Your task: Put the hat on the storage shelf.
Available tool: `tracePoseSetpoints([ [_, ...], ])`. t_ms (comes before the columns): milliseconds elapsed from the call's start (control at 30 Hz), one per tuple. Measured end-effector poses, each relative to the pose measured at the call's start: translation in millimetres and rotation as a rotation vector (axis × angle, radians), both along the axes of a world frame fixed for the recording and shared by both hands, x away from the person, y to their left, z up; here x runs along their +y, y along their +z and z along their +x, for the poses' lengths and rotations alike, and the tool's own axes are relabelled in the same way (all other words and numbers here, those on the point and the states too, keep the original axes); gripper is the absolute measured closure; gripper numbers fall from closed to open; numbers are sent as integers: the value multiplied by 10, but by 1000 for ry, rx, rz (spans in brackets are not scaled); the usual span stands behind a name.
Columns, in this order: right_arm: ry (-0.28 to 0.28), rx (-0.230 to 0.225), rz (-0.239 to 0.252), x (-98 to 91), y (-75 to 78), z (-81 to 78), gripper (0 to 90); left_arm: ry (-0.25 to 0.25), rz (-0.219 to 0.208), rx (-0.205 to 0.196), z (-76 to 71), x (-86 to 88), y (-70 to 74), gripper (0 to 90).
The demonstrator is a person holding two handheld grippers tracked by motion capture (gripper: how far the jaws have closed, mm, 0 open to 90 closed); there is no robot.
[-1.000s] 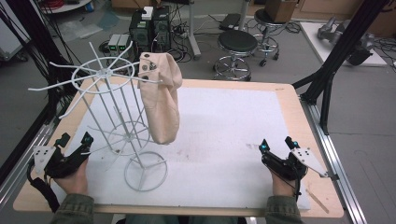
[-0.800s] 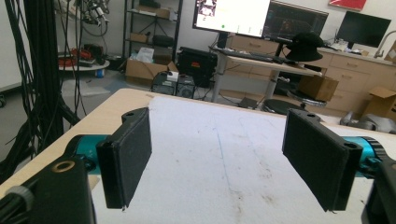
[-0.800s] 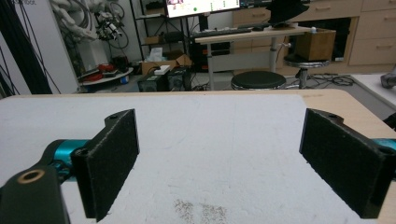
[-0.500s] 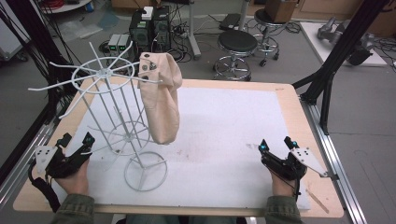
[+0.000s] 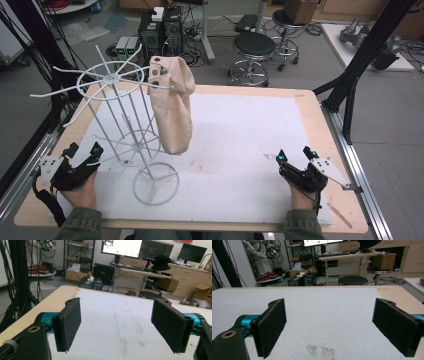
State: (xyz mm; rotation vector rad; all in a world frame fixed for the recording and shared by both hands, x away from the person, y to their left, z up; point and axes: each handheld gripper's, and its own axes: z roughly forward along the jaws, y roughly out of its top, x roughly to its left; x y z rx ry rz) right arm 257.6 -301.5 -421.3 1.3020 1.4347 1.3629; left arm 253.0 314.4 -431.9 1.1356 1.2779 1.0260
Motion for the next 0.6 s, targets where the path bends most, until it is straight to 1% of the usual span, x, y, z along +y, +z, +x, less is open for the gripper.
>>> tracePoseSetpoints([
  [600,4,9,0,-8,-14,15,112,-2,-3,6,7,7,-7,243],
])
